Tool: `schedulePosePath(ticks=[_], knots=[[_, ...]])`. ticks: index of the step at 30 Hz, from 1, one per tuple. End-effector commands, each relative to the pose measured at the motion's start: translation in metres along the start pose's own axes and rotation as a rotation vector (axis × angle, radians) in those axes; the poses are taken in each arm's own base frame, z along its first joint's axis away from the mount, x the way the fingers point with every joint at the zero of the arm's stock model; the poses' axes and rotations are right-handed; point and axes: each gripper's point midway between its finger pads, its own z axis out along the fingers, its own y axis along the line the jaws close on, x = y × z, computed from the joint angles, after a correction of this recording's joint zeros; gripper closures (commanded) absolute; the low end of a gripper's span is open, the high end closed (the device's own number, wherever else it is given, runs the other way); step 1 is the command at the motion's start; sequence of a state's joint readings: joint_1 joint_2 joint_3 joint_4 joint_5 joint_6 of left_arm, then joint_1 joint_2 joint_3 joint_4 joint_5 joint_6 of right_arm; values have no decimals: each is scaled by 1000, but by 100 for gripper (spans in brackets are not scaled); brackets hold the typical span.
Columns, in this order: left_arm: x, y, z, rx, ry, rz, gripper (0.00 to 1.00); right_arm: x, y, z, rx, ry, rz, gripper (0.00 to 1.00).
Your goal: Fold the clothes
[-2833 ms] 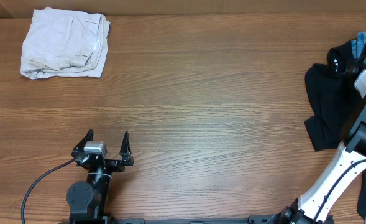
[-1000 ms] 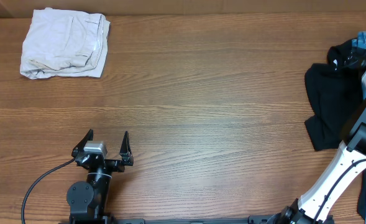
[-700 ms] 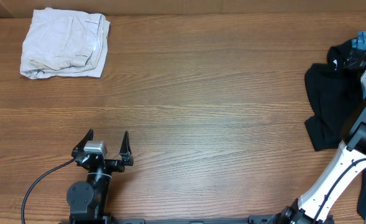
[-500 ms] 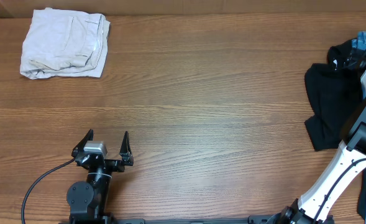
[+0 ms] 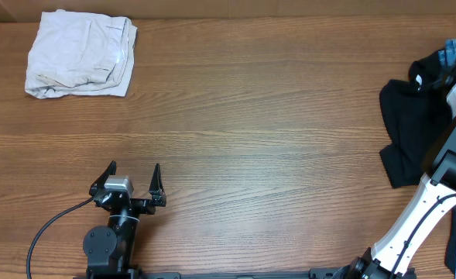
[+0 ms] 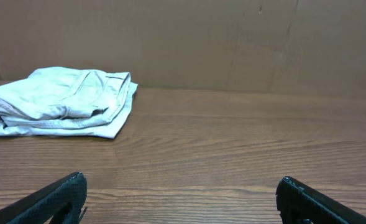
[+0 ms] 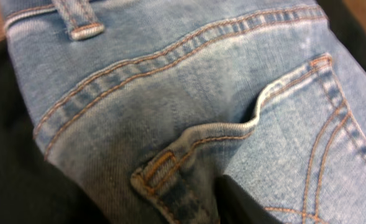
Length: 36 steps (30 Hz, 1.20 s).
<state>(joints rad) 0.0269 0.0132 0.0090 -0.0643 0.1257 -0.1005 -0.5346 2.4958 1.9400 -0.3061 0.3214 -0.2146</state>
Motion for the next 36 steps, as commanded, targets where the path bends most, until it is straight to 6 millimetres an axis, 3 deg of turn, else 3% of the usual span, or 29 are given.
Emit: schedulePosePath(ticks=[1,14,22,27,32,36], knots=[[0,3,0,-12,-3,16,0,-19,-5,-6,19,-35,85,67],[0,3,0,-12,-3,16,0,-50,-19,-38,16,-87,192,69],[0,3,0,-12,-3,15,0,-79,-33,-71,14,-150,283,67],[0,3,0,-12,-3,16,0,-81,-28,-77,-31,-146,282,61],[0,3,0,-12,-3,15,0,-79,-27,-78,-35,-136,279,71],[0,3,0,-12,-3,16,0,-79,-8,-79,-148,-125,267,63]])
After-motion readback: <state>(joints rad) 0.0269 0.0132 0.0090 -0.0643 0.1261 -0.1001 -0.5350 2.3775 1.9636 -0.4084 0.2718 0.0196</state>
